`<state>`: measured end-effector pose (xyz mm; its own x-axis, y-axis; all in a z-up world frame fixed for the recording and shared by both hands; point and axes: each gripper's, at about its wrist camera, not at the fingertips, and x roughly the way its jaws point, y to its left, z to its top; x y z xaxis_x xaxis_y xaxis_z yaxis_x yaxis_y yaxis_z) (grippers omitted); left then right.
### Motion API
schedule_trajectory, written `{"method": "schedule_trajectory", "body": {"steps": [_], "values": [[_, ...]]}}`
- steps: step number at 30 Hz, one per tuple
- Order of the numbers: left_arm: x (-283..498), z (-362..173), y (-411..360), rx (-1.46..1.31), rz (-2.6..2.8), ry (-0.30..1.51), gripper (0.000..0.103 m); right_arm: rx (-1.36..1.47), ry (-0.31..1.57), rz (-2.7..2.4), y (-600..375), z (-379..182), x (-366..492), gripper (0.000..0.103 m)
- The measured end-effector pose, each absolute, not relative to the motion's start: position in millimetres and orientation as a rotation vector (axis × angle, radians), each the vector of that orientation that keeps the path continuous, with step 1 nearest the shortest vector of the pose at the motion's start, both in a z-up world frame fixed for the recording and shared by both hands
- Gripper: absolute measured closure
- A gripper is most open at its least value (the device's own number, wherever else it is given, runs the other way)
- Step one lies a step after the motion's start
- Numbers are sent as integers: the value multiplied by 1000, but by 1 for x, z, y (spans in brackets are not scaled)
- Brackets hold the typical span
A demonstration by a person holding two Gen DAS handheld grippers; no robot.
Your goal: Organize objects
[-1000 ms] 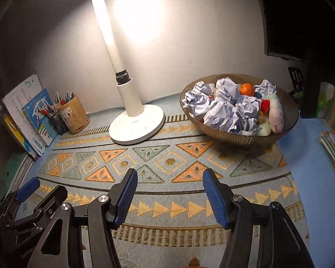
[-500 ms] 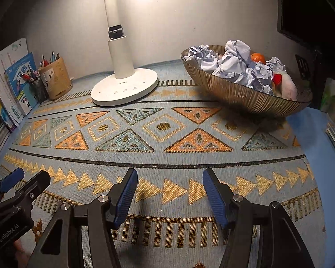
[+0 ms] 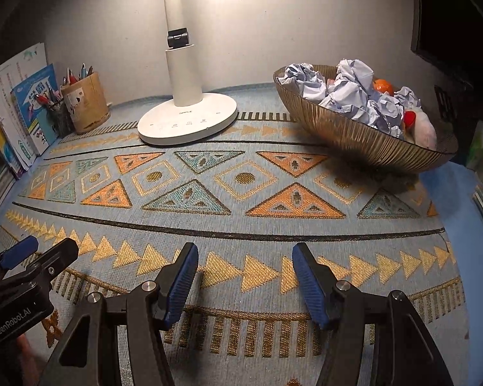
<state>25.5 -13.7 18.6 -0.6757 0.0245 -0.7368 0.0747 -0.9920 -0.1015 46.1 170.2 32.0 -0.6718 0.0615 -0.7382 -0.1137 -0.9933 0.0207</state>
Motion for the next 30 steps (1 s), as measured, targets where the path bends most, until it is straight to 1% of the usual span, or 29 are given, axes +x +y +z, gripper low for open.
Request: {"method": "schedule_trajectory", "body": {"steps": [30], "values": [[17,12,-8,1328,-2791,113,15,-1244,70,2774,169,30,45,43]]}}
